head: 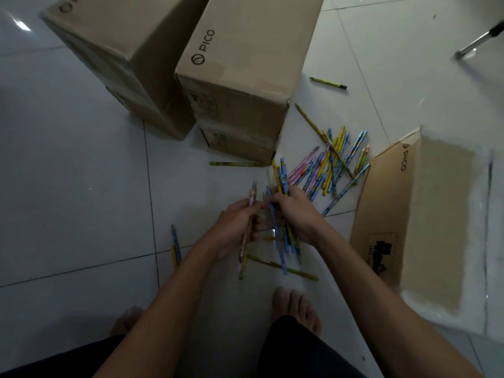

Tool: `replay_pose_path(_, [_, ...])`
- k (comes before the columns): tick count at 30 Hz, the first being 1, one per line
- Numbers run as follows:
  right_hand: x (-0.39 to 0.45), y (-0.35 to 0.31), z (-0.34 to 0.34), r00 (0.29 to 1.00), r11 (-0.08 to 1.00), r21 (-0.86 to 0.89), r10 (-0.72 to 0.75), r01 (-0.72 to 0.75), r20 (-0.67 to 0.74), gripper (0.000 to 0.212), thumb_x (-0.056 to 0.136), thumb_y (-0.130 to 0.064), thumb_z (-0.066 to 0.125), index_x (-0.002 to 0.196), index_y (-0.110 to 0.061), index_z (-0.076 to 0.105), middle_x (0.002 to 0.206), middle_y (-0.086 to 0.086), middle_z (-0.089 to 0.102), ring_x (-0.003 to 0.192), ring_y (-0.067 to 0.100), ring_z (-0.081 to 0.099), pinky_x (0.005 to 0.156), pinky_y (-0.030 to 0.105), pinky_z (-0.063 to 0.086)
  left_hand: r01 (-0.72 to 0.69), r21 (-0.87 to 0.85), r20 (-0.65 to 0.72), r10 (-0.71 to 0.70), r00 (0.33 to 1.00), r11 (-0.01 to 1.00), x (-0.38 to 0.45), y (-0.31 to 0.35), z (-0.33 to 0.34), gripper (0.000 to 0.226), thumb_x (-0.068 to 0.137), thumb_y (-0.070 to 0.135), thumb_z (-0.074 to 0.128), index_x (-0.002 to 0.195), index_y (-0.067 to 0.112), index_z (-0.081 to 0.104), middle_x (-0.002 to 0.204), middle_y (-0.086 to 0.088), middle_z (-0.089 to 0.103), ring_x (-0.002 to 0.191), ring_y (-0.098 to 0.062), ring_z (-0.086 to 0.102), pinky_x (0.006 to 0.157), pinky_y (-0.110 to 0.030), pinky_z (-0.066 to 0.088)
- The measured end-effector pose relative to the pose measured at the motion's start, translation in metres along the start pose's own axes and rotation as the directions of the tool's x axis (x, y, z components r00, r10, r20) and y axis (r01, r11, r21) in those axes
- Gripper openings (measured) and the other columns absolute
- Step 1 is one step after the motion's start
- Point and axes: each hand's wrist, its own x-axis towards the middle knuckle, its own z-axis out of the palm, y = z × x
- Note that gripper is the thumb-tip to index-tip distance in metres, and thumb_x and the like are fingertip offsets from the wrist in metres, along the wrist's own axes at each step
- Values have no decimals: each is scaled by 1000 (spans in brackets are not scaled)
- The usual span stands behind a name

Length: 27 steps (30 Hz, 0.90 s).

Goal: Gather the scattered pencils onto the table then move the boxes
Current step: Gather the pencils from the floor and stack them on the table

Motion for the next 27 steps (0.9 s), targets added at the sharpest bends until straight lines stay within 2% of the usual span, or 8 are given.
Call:
replay_pose_path(2, [0,3,2,1000,998,66,20,-18,-21,18,98,-5,47,83,-14,46,60,2,47,43,12,45,42,26,37,37,-95,35,-34,999,995,-1,1,8,20,105,16,43,108,10,63,72,-6,59,62,-18,58,53,-27,49])
replay_pose_path(6, [-1,6,7,997,993,113,36,-28,-67,16,97,-6,48,83,-13,52,67,5,56,47,13,52,42,25,41,50,-76,53,-46,998,996,1,0,14,21,105,11,42,109,11,63,75,-4,74,67,-16,72,58,-31,58])
replay_pose_path(11, [4,12,8,991,999,41,-8,14,-133,9,94,-13,65,89,-10,57,80,21,61,65,25,56,53,34,46,39,-3,60,-38,997,999,5,-5,17,17,102,16,53,116,9,60,95,-14,75,86,-29,74,88,-52,59])
replay_pose_path(15, [3,14,5,984,997,-30,-70,66,-166,19,88,-24,72,83,-13,58,71,14,63,63,24,60,59,41,54,-31,-8,36,31,999,999,6,-4,16,19,96,6,62,114,2,60,101,-22,73,88,-34,75,82,-50,61])
replay_pose_path(19, [-1,16,5,978,990,-93,-117,102,-175,17,89,-31,63,78,-19,57,68,3,60,66,23,62,64,44,56,-55,-88,-53,50,997,995,12,-2,15,14,97,7,60,110,3,63,99,-19,74,88,-35,74,79,-50,62])
replay_pose_path(22, [-4,18,11,978,981,-168,-125,96,-166,10,94,-27,54,86,-22,57,78,0,61,75,20,61,67,40,50,-27,-136,-84,16,996,990,14,-1,22,13,99,10,54,103,7,66,90,-14,74,80,-27,73,76,-46,61])
replay_pose_path(24, [-2,19,15,982,959,-268,-130,90,-138,14,98,-25,48,97,-14,56,88,4,60,82,22,59,70,38,46,21,-219,-80,-39,996,975,15,-2,26,22,98,15,50,106,6,68,97,-19,73,87,-29,73,74,-41,57])
replay_pose_path(27, [-2,21,21,983,899,-422,-166,116,-83,12,100,-18,44,98,-9,53,91,7,54,75,16,51,59,31,37,81,-303,-56,-103,993,949,16,-3,29,35,97,24,47,113,3,68,104,-22,71,94,-29,70,76,-37,53])
